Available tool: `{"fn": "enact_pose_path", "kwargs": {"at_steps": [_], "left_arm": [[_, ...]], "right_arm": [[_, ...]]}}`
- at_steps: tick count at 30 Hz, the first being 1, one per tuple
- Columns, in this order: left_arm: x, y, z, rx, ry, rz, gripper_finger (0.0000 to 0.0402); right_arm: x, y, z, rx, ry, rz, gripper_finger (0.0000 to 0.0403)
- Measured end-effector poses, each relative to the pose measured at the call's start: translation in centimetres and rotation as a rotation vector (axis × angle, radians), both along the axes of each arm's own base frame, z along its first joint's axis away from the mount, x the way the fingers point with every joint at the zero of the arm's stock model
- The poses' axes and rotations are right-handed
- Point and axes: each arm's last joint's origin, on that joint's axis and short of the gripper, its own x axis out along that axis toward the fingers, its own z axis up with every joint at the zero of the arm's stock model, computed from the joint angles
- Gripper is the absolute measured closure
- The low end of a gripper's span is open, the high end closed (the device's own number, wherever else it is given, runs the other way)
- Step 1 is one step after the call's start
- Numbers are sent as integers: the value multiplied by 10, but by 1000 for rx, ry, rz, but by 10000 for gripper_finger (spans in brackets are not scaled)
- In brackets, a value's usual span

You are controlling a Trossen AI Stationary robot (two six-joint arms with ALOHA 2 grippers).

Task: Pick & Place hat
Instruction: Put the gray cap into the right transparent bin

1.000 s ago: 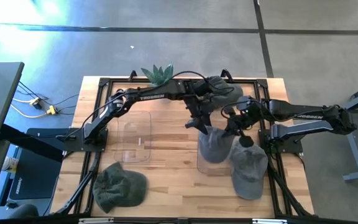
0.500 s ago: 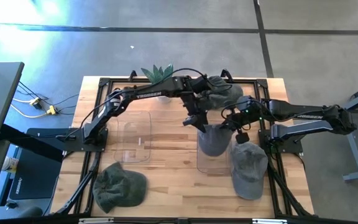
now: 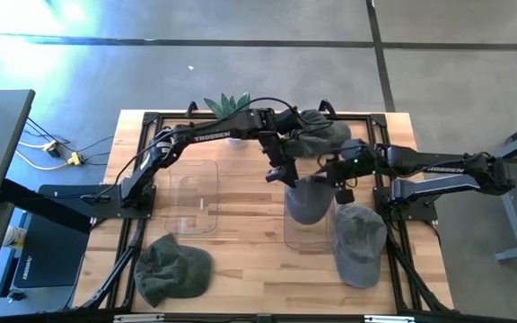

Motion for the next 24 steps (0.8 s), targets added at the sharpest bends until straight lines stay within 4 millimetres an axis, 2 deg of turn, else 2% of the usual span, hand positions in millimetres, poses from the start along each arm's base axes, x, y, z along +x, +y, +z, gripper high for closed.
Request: {"fn": "enact_pose_path", "kwargs": {"at_steps": [3,7,11,14,17,20,24], "left_arm": [[0,1,1,22,11,30,236],[-7,0,10,57,23,60,236],[-23,-1,20,151,115,129,236],[-32,0,17,214,223,176,236],[-40,-1,17,262,303,204,236],[-47,-2,17,271,368,204,236],[-47,-2,15,269,382,205,236]], "right_arm": [[-5,-1,16,72,-44,-65,250],[-22,1,29,218,10,-184,195],[-40,6,30,463,137,-384,180],[-46,8,20,631,241,-520,205],[-48,9,6,690,332,-614,257],[-46,8,-7,685,381,-656,319],[-38,3,-18,588,385,-697,390]]}}
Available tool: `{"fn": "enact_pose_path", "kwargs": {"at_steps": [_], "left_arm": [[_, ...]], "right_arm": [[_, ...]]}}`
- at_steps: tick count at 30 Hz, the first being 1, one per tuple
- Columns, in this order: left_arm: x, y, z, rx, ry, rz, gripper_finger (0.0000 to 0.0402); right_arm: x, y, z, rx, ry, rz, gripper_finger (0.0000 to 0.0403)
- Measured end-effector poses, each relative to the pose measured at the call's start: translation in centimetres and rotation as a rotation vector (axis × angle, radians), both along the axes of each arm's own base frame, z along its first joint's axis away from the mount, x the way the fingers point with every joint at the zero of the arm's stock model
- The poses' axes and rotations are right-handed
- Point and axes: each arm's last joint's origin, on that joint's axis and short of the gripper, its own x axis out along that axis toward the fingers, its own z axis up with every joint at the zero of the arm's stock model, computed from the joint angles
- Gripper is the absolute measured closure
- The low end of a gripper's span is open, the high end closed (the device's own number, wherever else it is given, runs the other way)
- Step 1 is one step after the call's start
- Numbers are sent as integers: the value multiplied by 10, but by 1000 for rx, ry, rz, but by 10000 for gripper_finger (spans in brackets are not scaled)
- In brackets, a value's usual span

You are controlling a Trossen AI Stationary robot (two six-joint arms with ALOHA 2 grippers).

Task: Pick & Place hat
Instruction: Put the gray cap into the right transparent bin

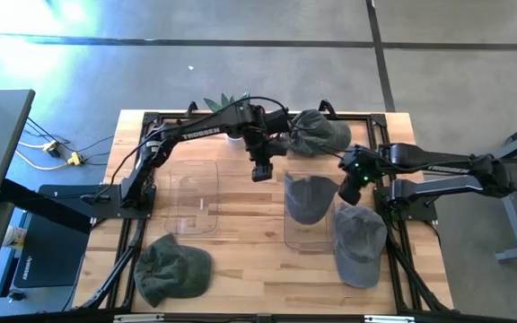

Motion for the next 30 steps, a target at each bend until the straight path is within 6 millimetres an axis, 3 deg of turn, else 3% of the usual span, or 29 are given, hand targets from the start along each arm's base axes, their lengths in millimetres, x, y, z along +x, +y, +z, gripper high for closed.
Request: {"fn": "enact_pose_path", "kwargs": {"at_steps": [6,10,16,22,26,30], "left_arm": [[5,1,2,-5,-44,30,236],[5,1,2,-13,-45,52,236],[5,2,2,-16,-34,86,236],[5,3,2,7,-19,123,236],[5,2,2,7,-18,123,236],[6,3,2,9,-22,121,236]], "right_arm": [[27,-7,-6,-104,-84,61,375],[34,-13,-13,-175,-32,83,374],[15,-19,0,-183,6,-14,396],[-13,-10,16,-67,-14,-30,396],[-24,-3,18,86,-13,-55,396],[-21,0,9,184,-20,-18,400]]}}
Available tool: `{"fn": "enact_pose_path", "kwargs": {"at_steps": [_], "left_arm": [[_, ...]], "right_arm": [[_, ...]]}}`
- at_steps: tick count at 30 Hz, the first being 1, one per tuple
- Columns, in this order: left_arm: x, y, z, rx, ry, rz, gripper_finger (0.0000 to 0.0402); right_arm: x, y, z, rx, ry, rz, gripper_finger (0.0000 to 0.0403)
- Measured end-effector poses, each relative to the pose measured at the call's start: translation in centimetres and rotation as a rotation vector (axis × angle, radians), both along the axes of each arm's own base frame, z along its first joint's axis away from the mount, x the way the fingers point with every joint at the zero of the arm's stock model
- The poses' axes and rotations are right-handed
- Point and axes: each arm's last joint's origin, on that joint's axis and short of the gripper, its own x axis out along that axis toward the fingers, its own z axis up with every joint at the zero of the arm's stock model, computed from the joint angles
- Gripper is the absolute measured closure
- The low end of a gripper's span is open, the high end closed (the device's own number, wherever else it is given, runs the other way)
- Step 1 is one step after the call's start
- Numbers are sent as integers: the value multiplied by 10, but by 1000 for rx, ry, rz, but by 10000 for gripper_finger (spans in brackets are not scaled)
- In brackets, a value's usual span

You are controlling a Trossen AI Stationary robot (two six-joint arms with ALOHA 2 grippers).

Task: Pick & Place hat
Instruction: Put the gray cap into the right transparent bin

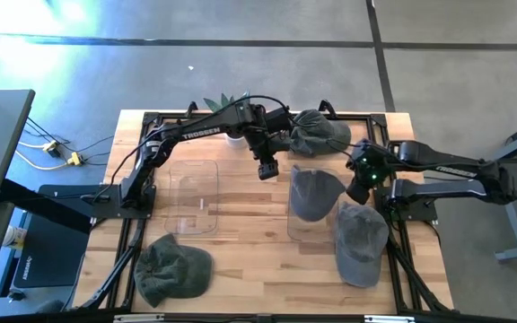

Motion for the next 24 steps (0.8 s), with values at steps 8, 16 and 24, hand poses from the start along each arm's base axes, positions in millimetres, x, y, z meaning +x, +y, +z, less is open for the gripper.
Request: {"fn": "enact_pose_path", "kwargs": {"at_steps": [8,16,24], "left_arm": [[1,0,0,10,-11,-16,236],[3,0,1,6,-45,-24,236],[4,-1,2,-21,-64,-54,236]], "right_arm": [[18,-9,-17,-133,-39,-12,400],[38,-18,-21,-254,-86,-5,401],[41,-21,-7,-319,-154,-28,401]]}}
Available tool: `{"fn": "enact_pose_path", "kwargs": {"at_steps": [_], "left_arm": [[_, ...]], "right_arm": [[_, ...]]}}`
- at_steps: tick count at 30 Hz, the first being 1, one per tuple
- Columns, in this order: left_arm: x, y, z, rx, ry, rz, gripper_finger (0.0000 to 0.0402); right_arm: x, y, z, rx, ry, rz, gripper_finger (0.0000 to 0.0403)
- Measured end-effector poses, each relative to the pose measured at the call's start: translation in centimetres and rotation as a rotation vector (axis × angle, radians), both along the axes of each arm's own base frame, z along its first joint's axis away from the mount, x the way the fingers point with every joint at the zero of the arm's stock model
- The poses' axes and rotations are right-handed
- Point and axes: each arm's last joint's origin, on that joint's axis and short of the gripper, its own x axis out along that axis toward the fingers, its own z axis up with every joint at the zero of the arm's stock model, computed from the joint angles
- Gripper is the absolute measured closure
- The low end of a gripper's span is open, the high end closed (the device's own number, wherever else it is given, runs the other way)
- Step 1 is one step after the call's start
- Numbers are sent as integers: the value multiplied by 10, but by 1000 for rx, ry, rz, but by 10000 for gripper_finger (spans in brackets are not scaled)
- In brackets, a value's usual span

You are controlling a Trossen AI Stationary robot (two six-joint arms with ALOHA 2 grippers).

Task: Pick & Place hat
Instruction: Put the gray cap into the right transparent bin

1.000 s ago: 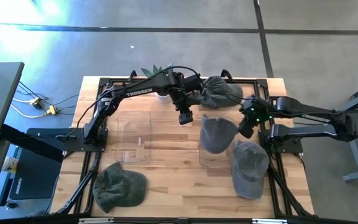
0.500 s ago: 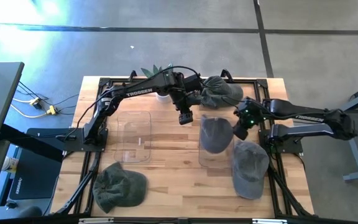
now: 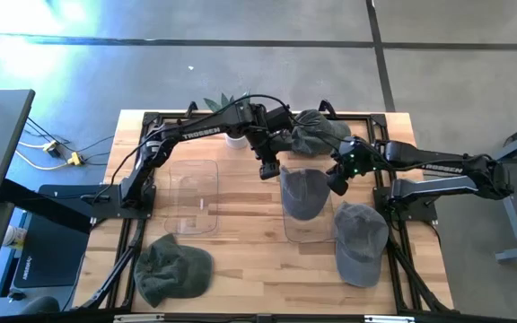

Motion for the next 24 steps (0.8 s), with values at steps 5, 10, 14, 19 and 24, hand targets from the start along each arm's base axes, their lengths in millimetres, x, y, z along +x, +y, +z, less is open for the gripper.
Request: {"fn": "enact_pose_path", "kwargs": {"at_steps": [5,10,14,19,24], "left_arm": [[2,-2,2,-22,-78,-124,236],[3,-2,2,23,-114,-204,236],[6,0,4,56,-152,-201,236],[6,0,4,47,-156,-198,236],[6,-4,4,39,-144,-200,236]], "right_arm": [[-4,3,19,-28,-72,72,389],[-3,7,30,61,-172,176,345],[6,6,32,40,-233,267,266],[22,-15,19,-62,-198,322,156],[33,-35,0,54,-225,475,115]]}}
